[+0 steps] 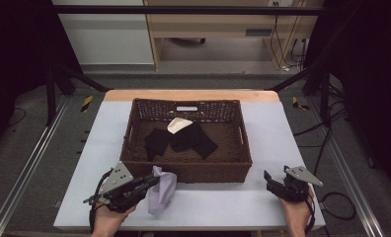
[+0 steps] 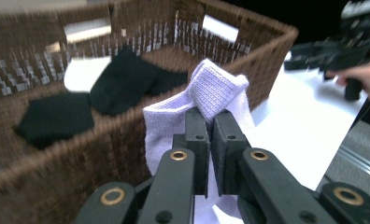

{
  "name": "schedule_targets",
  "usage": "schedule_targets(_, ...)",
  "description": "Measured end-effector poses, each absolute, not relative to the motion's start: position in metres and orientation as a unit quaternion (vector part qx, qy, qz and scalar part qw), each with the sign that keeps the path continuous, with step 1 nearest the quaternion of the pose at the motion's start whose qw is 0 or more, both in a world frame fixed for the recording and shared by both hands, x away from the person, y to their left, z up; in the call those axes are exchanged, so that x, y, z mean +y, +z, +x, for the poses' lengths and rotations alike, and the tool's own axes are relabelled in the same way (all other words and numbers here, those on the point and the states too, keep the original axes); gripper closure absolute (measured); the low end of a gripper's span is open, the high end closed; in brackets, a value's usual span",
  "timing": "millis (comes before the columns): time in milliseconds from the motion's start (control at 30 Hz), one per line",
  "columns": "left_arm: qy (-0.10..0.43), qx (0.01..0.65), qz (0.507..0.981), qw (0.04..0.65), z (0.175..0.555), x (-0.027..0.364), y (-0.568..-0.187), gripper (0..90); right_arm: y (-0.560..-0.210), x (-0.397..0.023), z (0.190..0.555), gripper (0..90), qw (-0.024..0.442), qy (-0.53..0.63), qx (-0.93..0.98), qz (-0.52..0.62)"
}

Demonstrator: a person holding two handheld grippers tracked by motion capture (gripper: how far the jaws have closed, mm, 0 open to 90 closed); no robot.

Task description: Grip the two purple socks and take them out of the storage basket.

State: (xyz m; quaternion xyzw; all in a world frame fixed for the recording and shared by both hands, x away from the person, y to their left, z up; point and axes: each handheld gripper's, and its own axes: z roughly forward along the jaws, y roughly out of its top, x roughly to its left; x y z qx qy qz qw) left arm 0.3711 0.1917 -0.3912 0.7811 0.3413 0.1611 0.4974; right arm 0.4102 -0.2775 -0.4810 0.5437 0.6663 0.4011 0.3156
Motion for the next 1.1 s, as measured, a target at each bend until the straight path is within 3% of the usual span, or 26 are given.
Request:
schedule_targets(400, 0.144, 0.368, 0.816, 0.421, 0.386, 0.177, -0.442, 82.3, -0.484, -0.276, 0.412, 23.8, 0.312, 0.395, 0.674, 0.540)
schedule_targets(467, 0.144, 0.373, 0.817, 0.415, 0.386, 0.176, -0.445, 77.2, -0.484, -0.275, 0.412, 23.7, 0.311, 0.395, 0.674, 0.541)
schedule_targets(733, 0.180, 0.389, 0.794, 0.432, 0.382, 0.195, -0.436, 42.3, -0.484, -0.276, 0.412, 22.7, 0.308, 0.397, 0.671, 0.545)
schedule_targets(1100, 0.206, 0.421, 0.783, 0.408, 0.379, 0.241, -0.445, 30.7, -0.482, -0.278, 0.411, 18.6, 0.310, 0.401, 0.665, 0.549)
